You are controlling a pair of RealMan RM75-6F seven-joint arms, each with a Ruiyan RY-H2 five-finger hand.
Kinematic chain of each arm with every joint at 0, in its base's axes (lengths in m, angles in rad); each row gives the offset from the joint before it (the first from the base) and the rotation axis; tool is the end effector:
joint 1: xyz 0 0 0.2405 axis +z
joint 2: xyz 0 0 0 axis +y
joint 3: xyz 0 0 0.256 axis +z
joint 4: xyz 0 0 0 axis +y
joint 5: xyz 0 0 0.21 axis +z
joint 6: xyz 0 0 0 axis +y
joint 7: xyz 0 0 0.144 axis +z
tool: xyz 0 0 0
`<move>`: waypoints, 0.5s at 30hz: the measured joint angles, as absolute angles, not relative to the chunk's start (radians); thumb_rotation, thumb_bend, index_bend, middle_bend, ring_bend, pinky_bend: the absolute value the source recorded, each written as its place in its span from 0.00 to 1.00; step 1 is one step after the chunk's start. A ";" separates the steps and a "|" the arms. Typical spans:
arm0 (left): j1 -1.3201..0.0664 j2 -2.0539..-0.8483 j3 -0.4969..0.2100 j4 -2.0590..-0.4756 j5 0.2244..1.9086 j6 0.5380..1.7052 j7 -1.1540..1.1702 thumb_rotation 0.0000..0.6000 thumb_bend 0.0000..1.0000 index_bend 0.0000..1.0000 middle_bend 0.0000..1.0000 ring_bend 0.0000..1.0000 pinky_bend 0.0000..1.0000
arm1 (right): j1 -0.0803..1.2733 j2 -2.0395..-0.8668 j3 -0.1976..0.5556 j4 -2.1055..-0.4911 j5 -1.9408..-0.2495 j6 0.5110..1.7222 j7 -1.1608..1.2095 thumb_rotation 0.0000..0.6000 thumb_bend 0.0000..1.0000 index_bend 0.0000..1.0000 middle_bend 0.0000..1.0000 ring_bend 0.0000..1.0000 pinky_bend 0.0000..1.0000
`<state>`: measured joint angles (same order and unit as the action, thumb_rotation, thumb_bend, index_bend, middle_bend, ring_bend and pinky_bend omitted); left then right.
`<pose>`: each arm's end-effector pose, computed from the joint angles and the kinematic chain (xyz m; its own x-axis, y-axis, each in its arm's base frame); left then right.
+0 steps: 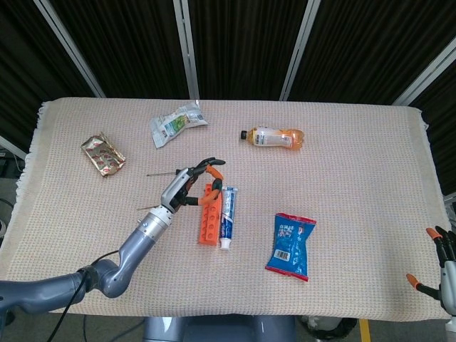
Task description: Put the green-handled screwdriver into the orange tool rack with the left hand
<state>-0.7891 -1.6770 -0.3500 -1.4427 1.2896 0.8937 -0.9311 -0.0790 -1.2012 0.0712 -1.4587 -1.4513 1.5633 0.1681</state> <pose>-0.0666 0.3539 -0.0316 -0.6581 0.5662 0.4963 0.5962 -0.0107 0.8027 -0.3592 -0.1294 0.1638 0.3131 0.0591 0.9479 -0.9359 0.1889 0.2974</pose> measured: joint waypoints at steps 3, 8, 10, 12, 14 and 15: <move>-0.787 -1.675 -0.350 -1.441 1.288 0.894 -0.932 1.00 0.41 0.64 0.16 0.00 0.00 | -0.078 -1.200 0.072 -1.461 -1.451 1.563 0.166 1.00 0.00 0.12 0.07 0.00 0.01; -0.787 -1.673 -0.348 -1.437 1.286 0.889 -0.933 1.00 0.41 0.64 0.16 0.00 0.00 | -0.078 -1.202 0.072 -1.461 -1.449 1.561 0.165 1.00 0.00 0.12 0.07 0.00 0.01; -0.788 -1.675 -0.347 -1.433 1.286 0.887 -0.936 1.00 0.41 0.64 0.16 0.00 0.00 | -0.078 -1.202 0.072 -1.462 -1.448 1.560 0.163 1.00 0.00 0.12 0.07 0.00 0.01; -0.788 -1.677 -0.348 -1.431 1.286 0.886 -0.939 1.00 0.41 0.64 0.16 0.00 0.00 | -0.079 -1.201 0.072 -1.463 -1.449 1.561 0.162 1.00 0.00 0.12 0.07 0.00 0.01; -0.790 -1.679 -0.349 -1.428 1.286 0.885 -0.943 1.00 0.41 0.64 0.16 0.00 0.00 | -0.079 -1.201 0.073 -1.464 -1.448 1.560 0.161 1.00 0.00 0.12 0.07 0.00 0.01; -0.791 -1.679 -0.350 -1.427 1.287 0.885 -0.944 1.00 0.41 0.64 0.16 0.00 0.00 | -0.078 -1.200 0.073 -1.465 -1.448 1.560 0.160 1.00 0.00 0.12 0.07 0.00 0.01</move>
